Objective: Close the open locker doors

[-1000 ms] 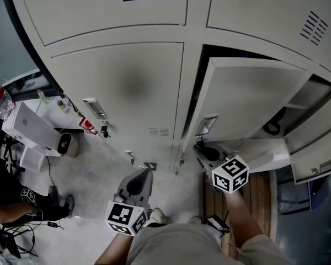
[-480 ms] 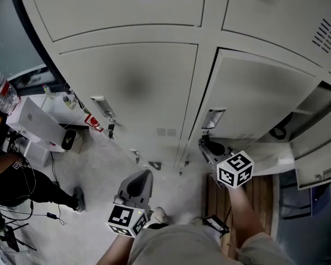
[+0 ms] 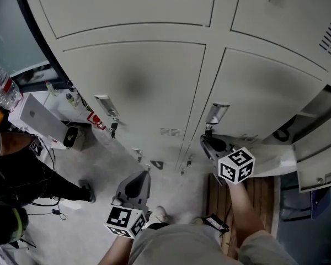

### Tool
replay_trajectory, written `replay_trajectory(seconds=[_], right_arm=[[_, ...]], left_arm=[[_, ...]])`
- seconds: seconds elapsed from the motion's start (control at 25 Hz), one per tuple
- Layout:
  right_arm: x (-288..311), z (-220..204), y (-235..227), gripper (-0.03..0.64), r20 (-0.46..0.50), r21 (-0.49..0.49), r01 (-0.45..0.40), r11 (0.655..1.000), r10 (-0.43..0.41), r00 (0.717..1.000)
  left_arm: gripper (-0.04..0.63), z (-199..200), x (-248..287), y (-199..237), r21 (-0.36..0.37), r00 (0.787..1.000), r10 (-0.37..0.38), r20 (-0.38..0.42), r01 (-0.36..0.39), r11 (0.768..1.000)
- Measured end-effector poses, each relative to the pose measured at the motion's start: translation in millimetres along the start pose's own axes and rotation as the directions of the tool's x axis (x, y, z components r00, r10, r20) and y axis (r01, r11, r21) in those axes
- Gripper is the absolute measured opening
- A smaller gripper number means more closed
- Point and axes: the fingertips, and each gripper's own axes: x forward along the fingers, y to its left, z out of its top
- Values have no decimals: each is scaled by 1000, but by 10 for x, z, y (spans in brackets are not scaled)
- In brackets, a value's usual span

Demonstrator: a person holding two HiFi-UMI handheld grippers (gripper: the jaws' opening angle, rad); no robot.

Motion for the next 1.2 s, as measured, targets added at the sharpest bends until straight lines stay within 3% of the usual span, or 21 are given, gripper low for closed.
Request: replay_trajectory(seconds=[1.2], right_arm=[[-256,-110,48,28,-5,33,-7,999,7,1000]], left_arm=[[15,-56,-4,-299,13,999,-37,-17,37,999]])
